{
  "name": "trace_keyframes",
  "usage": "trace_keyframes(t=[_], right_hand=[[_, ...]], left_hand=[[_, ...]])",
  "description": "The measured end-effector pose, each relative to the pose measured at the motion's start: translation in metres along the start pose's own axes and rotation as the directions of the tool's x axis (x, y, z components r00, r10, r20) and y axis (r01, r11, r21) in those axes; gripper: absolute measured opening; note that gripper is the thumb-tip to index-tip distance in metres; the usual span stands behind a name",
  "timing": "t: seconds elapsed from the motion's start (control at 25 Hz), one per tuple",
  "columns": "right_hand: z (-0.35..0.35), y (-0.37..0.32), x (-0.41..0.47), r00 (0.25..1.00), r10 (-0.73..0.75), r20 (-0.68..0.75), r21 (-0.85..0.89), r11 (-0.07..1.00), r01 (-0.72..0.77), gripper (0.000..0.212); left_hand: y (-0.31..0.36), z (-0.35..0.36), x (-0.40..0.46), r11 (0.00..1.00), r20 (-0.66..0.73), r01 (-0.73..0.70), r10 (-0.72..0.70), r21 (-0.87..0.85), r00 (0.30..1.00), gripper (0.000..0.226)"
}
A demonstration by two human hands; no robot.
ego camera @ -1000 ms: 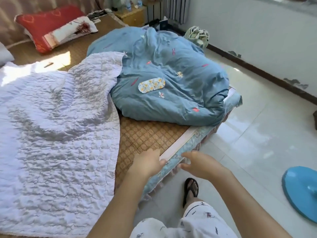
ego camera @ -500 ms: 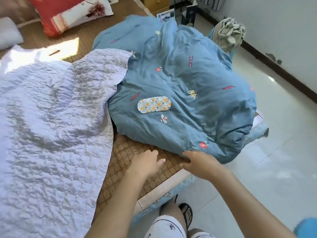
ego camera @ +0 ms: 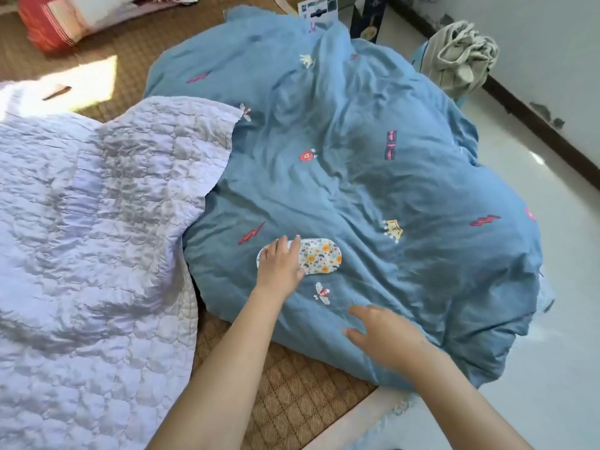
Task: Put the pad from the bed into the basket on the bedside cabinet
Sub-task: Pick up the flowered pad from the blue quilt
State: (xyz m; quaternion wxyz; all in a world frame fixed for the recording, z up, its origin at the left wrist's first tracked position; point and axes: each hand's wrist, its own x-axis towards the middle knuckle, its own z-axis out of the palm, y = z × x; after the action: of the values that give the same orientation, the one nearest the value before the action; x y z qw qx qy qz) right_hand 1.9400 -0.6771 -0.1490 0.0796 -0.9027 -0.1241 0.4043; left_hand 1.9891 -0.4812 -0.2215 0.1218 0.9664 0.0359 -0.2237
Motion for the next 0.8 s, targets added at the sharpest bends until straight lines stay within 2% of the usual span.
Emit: trace_keyframes(t=[0.08,0.16,0.28,0.4,0.48,0.6,0.8], right_hand=[[-0.003,0.0,0.021,1.0,-0.004,0.019,-0.004,1.0,0.004,0.048],[-0.005,0.001,0.037,0.999,0.001,0.041,0.001,1.0,-0.001,0.047],[-0.008,0.003,0.051,0.998,0.016,0.065,-0.006,1.0,-0.015,0.045],[-0.008,0.006,0.055,0.995,0.028,0.092,-0.015,1.0,-0.026,0.043],[-0.008,0.006,0.052,0.996,0.028,0.09,-0.022,0.999,-0.026,0.042],[-0.009,0.006,0.04,0.997,0.001,0.077,-0.049,0.999,0.003,0.041],[-0.01,0.017,0.004,0.995,-0.089,0.047,-0.042,0.995,0.091,0.045]], left_hand=[[-0.007,0.004,0.034,0.998,-0.013,-0.029,0.03,0.06,0.999,0.081],[-0.01,0.011,0.056,0.994,-0.04,-0.045,0.05,0.102,0.998,0.08],[-0.009,0.017,0.07,0.997,-0.063,-0.043,0.047,0.068,0.997,0.061],[-0.012,0.018,0.069,0.998,0.046,-0.064,0.063,0.018,0.997,0.046],[-0.012,0.016,0.058,0.992,0.106,-0.023,0.037,-0.127,0.994,0.035],[-0.01,0.009,0.028,0.925,0.129,0.075,-0.029,-0.373,0.991,0.019],[0.01,0.007,-0.047,0.74,0.042,0.134,-0.141,-0.659,0.989,0.007]])
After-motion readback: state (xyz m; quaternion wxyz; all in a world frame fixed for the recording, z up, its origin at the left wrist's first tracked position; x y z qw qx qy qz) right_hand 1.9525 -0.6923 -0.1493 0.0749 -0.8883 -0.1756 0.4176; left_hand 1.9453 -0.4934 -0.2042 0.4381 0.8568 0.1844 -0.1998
